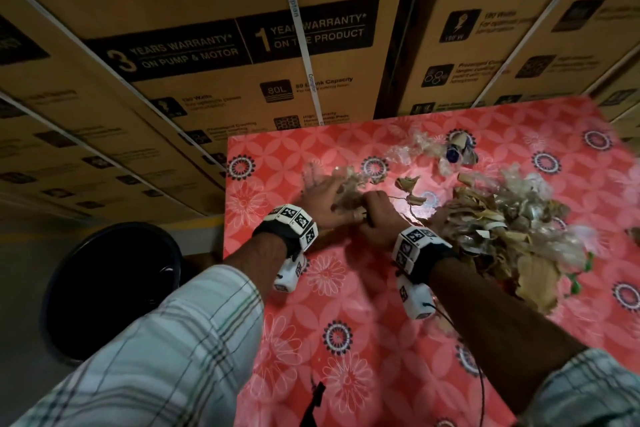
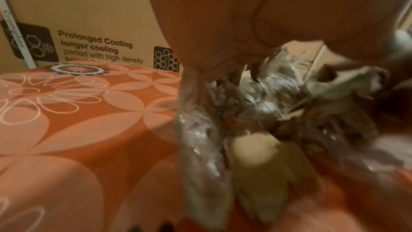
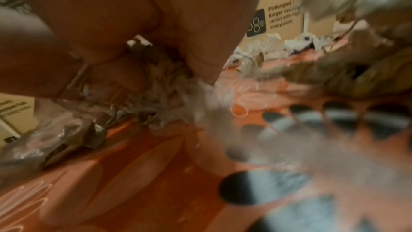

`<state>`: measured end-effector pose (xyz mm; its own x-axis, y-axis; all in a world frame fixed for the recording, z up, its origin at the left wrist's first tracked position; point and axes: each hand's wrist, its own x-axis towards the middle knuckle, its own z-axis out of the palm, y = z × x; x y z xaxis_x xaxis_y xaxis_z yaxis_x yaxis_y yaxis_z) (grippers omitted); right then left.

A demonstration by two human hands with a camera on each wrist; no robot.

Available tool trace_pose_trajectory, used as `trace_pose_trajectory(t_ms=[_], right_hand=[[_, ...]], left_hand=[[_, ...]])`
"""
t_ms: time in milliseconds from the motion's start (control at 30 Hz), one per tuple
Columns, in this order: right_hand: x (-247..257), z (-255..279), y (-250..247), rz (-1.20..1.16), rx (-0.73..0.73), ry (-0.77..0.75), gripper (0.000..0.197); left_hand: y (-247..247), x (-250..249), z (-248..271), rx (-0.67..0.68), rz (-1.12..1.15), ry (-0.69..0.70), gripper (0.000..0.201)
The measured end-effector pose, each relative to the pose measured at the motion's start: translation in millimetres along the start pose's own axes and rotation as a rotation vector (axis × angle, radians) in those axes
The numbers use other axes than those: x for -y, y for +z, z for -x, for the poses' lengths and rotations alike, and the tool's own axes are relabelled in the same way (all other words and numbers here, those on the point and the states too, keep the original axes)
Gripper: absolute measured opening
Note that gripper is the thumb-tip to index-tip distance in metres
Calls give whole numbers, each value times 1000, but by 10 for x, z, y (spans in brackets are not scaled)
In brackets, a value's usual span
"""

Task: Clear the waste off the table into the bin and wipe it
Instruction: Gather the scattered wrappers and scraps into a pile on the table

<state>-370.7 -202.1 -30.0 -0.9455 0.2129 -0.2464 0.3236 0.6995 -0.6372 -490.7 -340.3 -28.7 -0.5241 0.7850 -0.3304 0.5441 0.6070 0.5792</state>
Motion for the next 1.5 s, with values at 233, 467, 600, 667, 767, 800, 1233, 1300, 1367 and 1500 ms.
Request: trace_pose_trajectory(t_ms=[233, 467, 600, 667, 767, 800, 1233, 1300, 1367, 1500], right_hand=[[17, 184, -251, 74, 154, 2, 39], [-90, 358, -320, 122, -94, -41, 36], [-138, 421, -317, 180, -214, -39, 36], [-166, 452, -297, 226, -217, 27, 33], [-144, 507, -255, 350, -113, 132, 29], [-117, 526, -237, 382, -73, 148, 31], [33, 519, 50, 1, -161, 26, 52], [13, 501, 108, -15, -107, -21, 71], [-16, 473, 144, 38, -41, -26, 96], [-42, 424, 216, 124, -5, -8, 119]], left_hand=[[234, -128, -16, -194, 29, -85, 90], [483, -222, -74, -250, -167, -179, 94], [517, -227, -58, -265, -187, -179, 98], [501, -247, -45, -267, -213, -208, 94], [514, -244, -27, -284, -174, -244, 93], [525, -242, -21, -297, -140, -232, 92], [625, -209, -36, -451, 496, -295, 61], [625, -193, -56, -447, 565, -316, 58], [579, -197, -58, -393, 643, -324, 57], [544, -175, -72, -343, 666, -381, 58]])
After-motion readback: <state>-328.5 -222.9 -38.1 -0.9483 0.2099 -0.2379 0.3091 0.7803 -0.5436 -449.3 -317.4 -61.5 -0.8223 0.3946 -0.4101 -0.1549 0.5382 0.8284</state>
